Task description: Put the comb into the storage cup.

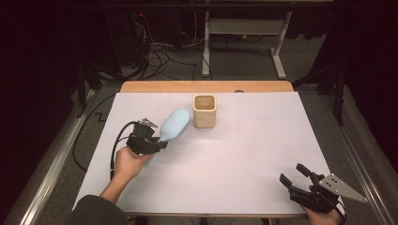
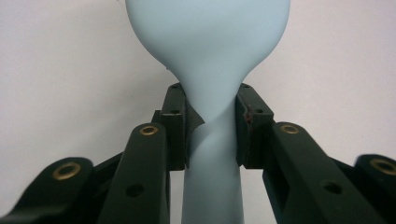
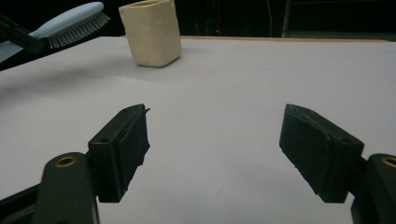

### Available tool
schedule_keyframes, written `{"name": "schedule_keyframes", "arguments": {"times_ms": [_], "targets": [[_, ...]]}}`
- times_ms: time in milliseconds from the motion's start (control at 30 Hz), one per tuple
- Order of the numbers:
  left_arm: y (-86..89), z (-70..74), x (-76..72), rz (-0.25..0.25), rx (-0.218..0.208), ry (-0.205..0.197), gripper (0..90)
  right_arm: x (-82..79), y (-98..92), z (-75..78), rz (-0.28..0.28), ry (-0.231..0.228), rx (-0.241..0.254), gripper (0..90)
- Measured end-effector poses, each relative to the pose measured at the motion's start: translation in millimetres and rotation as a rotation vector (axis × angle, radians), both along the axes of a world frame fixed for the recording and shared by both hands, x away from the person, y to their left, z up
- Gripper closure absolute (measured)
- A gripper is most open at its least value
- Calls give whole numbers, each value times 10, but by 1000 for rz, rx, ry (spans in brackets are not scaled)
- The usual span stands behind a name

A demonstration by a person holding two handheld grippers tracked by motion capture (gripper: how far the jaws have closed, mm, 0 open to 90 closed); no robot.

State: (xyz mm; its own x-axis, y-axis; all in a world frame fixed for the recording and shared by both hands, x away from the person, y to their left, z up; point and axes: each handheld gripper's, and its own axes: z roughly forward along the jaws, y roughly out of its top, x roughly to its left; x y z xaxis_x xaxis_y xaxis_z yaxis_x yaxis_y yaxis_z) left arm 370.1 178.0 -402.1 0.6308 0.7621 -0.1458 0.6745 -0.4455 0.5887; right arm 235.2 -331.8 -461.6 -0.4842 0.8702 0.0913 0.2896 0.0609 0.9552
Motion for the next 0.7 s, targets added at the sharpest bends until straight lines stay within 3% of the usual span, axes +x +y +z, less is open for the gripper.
{"name": "schedule_keyframes", "arguments": {"times_ms": [533, 700], "targets": [[-61, -50, -253, -47, -40, -22, 697, 3, 42, 7, 10, -9, -28, 246], [-80, -78, -332, -61, -52, -28, 697, 9, 113, 12, 37, -1, -43, 245]]}}
